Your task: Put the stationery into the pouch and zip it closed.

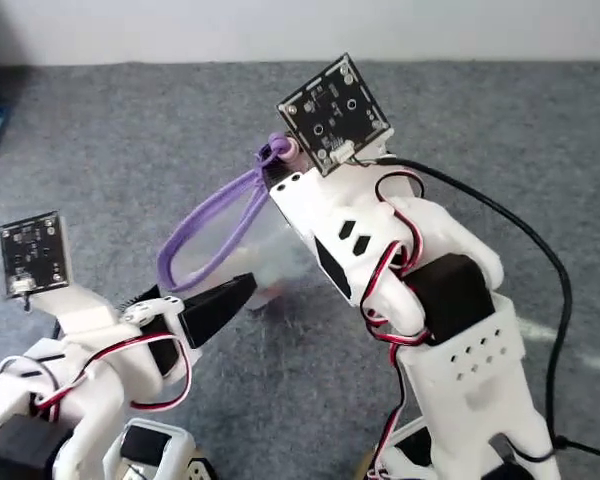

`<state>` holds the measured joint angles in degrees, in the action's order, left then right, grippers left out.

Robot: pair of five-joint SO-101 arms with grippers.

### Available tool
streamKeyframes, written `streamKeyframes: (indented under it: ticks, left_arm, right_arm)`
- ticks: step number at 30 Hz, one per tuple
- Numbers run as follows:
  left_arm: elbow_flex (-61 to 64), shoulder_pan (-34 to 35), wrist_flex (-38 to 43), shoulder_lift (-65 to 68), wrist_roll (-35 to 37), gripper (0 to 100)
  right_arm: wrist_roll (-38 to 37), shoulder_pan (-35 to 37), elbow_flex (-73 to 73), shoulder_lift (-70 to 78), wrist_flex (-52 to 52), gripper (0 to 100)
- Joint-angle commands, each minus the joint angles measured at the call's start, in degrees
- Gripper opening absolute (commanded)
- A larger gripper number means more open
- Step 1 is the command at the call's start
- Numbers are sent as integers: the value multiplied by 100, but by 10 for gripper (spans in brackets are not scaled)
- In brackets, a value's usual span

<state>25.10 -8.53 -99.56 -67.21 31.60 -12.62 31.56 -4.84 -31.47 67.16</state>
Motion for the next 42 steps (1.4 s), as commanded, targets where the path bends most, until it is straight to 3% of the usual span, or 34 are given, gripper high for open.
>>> streamKeyframes:
  ticks: [1, 4, 8, 11, 14, 24, 29, 36, 42]
  left_arm:
    - [207, 308, 114, 9, -114, 367]
    - [629, 800, 510, 9, -642, 351]
    - [1182, 1609, 1864, 26, -1336, 336]
    - [1464, 1644, 2901, 35, -1495, 329]
    - [1464, 1240, 3279, 352, -1468, 312]
    - [198, -633, 2040, 1292, -774, 297]
    - [-295, -932, 1336, 1292, -791, 306]
    - [-681, -1829, 185, 1292, -545, 521]
    - [-655, -2567, 211, 1345, 9, 532]
  right_arm:
    - [-44, 84, -624, -31, 330, 7]
    - [-53, 66, -774, -48, 734, 7]
    - [-44, 92, -1240, -48, 1648, 7]
    - [-26, 101, -1582, -48, 2466, 7]
    - [-18, 57, -1758, -48, 2976, 7]
    - [-18, -593, -862, -48, 3530, 7]
    - [9, -655, -290, -48, 3389, 7]
    - [9, -620, -70, 22, 2914, 7]
    - [9, -576, 158, 48, 2677, 7]
